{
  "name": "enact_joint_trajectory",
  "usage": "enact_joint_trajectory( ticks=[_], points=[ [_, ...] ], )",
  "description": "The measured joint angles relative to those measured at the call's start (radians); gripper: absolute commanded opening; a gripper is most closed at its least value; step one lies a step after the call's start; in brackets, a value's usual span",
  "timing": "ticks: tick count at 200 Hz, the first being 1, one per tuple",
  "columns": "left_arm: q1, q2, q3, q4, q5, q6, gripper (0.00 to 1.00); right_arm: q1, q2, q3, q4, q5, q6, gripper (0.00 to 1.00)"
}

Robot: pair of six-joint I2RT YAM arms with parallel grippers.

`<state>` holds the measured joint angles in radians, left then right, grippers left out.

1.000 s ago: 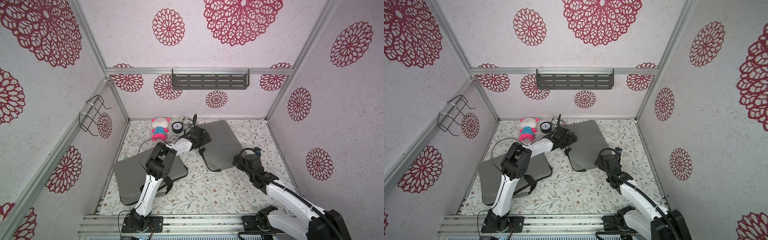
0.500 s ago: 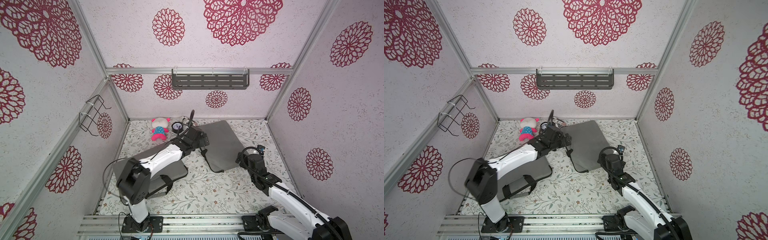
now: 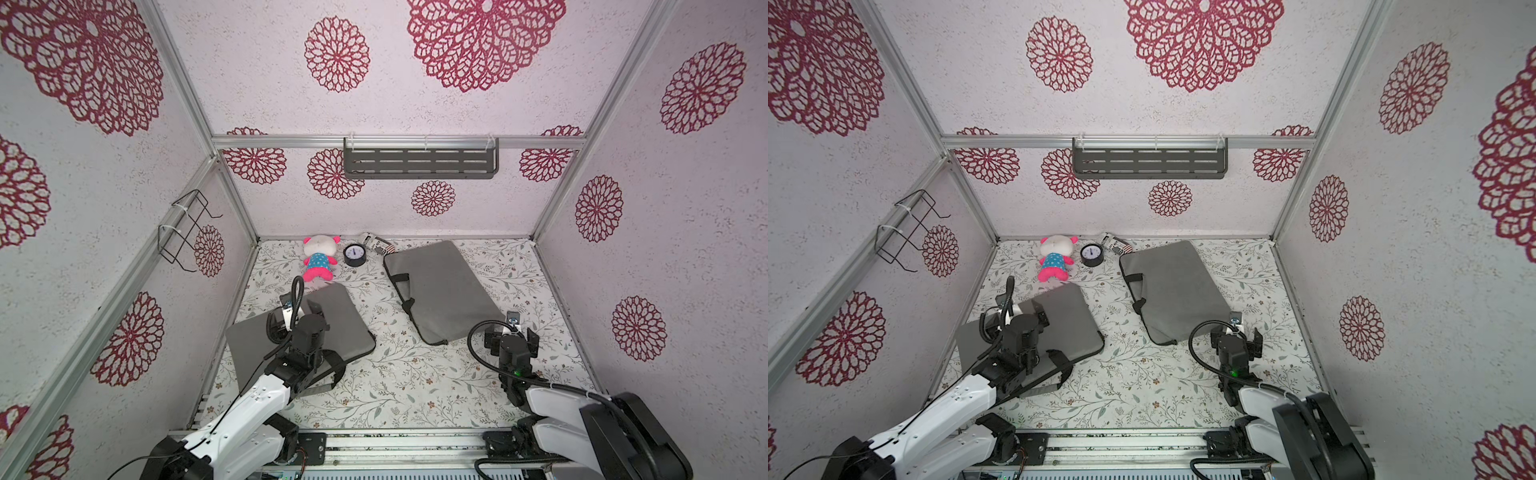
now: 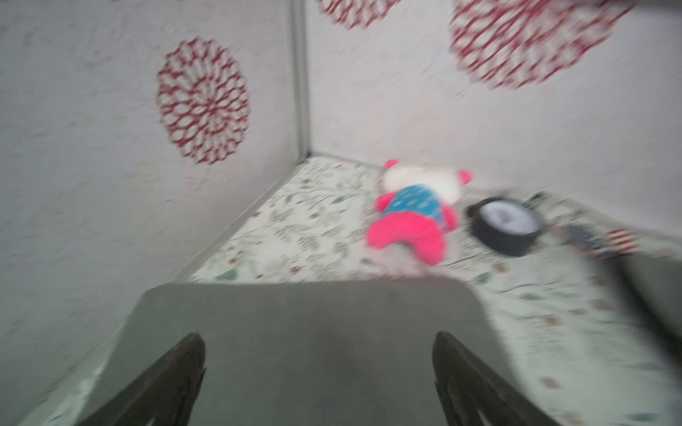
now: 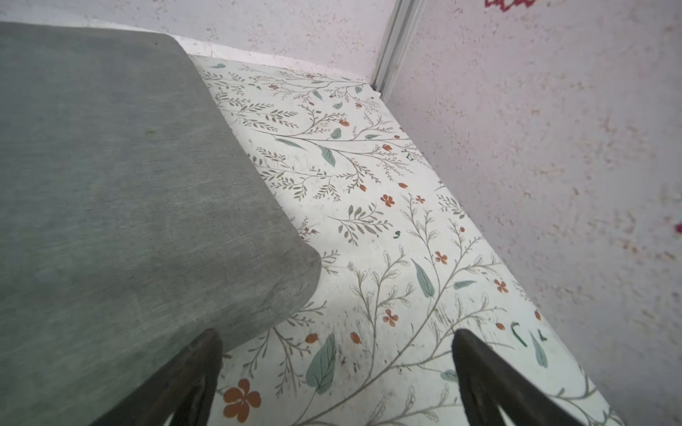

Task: Put the mouse into the laptop bag
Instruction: Reset both arms

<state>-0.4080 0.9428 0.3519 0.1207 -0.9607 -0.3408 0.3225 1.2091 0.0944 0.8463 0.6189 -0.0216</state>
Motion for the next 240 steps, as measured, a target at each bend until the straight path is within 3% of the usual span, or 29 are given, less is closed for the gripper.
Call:
enact_joint_trajectory(
  ticks=[17, 49, 71, 123, 146, 168, 240],
  points=[
    [0.066, -0.047, -0.054, 0.066, -0.007, 0.079, 0.98, -0.013, 0.062, 0.001, 0.134, -0.027, -0.058, 0.99],
    [0.241, -0.018, -0.215, 0.447, 0.084, 0.15, 0.98, -0.084, 0.189, 0.008, 0.352, -0.134, -0.098, 0.99],
    [0.359, 0.171, -0.243, 0.631, 0.17, 0.146, 0.98, -0.183, 0.348, 0.017, 0.481, -0.196, -0.067, 0.99],
    [0.462, 0.626, -0.145, 1.048, 0.456, 0.171, 0.98, -0.26, 0.345, 0.151, 0.379, -0.31, -0.005, 0.99],
    [0.483, 0.625, -0.039, 0.896, 0.508, 0.153, 0.98, -0.263, 0.343, 0.151, 0.356, -0.328, 0.005, 0.99],
    [0.486, 0.619, 0.054, 0.878, 0.504, 0.154, 0.98, -0.264, 0.343, 0.151, 0.344, -0.336, 0.007, 0.99],
    [0.483, 0.615, 0.052, 0.821, 0.507, 0.154, 0.98, -0.264, 0.343, 0.151, 0.328, -0.337, 0.008, 0.99]
  ],
)
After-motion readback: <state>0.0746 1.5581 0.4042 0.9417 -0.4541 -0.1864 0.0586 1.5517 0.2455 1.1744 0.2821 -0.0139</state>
